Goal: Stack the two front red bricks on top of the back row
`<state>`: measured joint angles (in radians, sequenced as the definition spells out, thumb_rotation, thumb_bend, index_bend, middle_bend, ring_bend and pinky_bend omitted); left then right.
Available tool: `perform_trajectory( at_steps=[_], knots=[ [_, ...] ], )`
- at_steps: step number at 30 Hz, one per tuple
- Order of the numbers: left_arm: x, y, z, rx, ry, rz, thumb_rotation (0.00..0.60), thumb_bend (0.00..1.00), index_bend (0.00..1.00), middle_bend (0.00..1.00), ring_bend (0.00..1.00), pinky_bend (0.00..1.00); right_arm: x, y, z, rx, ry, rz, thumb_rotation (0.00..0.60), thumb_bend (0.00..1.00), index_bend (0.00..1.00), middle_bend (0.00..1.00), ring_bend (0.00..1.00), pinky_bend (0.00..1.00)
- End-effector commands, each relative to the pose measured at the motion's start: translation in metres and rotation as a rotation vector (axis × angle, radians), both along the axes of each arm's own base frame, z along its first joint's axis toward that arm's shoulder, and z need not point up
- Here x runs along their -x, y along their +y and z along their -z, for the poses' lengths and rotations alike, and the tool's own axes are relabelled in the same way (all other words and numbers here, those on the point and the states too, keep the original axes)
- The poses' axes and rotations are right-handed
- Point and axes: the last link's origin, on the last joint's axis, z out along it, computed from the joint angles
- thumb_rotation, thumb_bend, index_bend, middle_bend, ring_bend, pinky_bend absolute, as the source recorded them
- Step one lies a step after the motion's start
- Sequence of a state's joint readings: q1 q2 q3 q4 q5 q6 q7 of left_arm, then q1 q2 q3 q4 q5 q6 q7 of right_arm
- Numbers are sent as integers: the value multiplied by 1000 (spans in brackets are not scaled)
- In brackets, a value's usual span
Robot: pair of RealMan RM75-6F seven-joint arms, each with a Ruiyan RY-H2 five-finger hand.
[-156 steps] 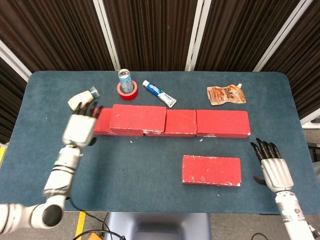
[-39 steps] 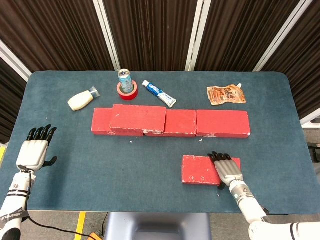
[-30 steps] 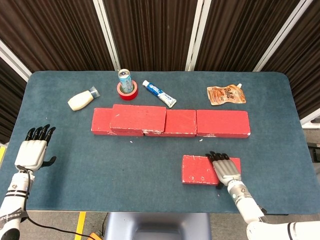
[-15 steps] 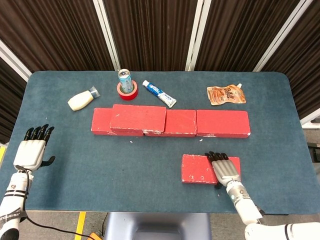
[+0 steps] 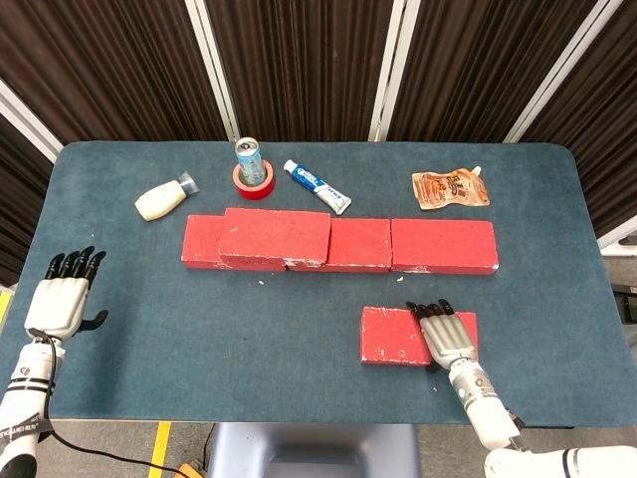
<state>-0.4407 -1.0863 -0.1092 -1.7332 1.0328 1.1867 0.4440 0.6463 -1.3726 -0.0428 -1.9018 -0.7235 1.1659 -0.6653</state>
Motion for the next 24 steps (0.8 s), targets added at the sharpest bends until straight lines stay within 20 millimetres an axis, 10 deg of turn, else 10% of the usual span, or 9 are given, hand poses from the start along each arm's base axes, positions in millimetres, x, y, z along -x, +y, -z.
perform_trajectory(
  at_steps=[1,12,24],
  knots=[
    [0,0,-1,-1,0,-1,600,260,0,0,0,0,-3,-2,-4,17,-26,1,600,35,136,316,222,0],
    [-4,6,4,14,9,-2,600,259,0,0,0,0,-20,-20,-34,89,-112,-17,600,35,136,321,227,0],
    [-10,18,13,38,15,-19,600,259,0,0,0,0,-50,-88,-64,141,-86,-89,600,35,136,322,233,0]
  ],
)
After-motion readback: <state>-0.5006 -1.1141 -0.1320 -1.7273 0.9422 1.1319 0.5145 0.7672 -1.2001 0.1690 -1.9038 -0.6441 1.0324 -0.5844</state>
